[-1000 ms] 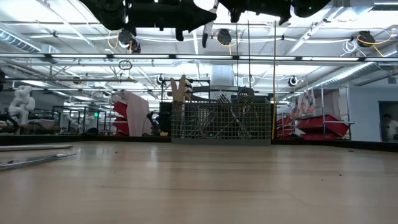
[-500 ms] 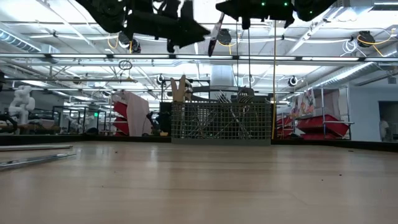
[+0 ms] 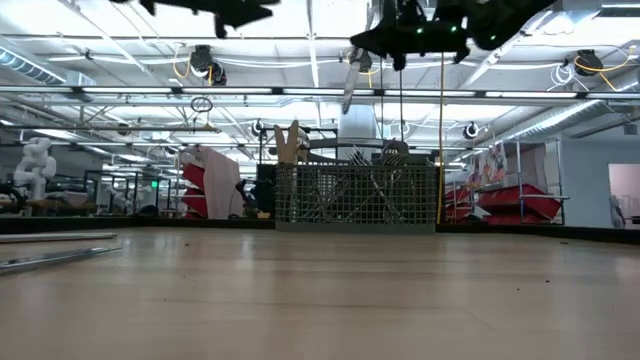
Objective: Sort silverware
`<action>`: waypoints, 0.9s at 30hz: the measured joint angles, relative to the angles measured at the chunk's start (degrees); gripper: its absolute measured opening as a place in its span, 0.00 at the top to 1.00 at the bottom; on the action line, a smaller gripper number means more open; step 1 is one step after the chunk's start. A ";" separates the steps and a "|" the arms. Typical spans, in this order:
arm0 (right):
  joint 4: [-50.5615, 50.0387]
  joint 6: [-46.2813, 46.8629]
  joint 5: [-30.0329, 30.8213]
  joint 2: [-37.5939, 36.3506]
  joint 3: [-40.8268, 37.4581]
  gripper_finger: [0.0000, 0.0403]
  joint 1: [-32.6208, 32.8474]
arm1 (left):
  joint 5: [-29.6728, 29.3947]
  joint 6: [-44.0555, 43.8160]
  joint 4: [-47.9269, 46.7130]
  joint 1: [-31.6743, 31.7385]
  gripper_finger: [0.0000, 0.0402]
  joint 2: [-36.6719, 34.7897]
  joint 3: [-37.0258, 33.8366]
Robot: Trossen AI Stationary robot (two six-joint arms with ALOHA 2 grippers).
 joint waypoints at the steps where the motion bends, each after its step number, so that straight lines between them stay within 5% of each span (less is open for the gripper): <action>1: 1.33 0.90 -0.50 1.24 0.00 1.00 0.33 | 0.01 0.56 -1.24 0.27 0.53 -1.67 0.00; 8: 9.72 4.80 -2.51 12.32 5.92 1.00 1.42 | -1.66 3.18 -6.08 1.01 0.53 -9.26 0.00; 18: 3.11 4.73 -7.11 26.33 22.94 1.00 1.09 | -1.77 3.16 -10.75 0.97 0.53 -10.78 0.00; 27: -1.47 -0.78 -7.60 31.58 23.75 1.00 1.11 | -1.80 4.60 -11.19 0.99 0.53 -10.78 0.00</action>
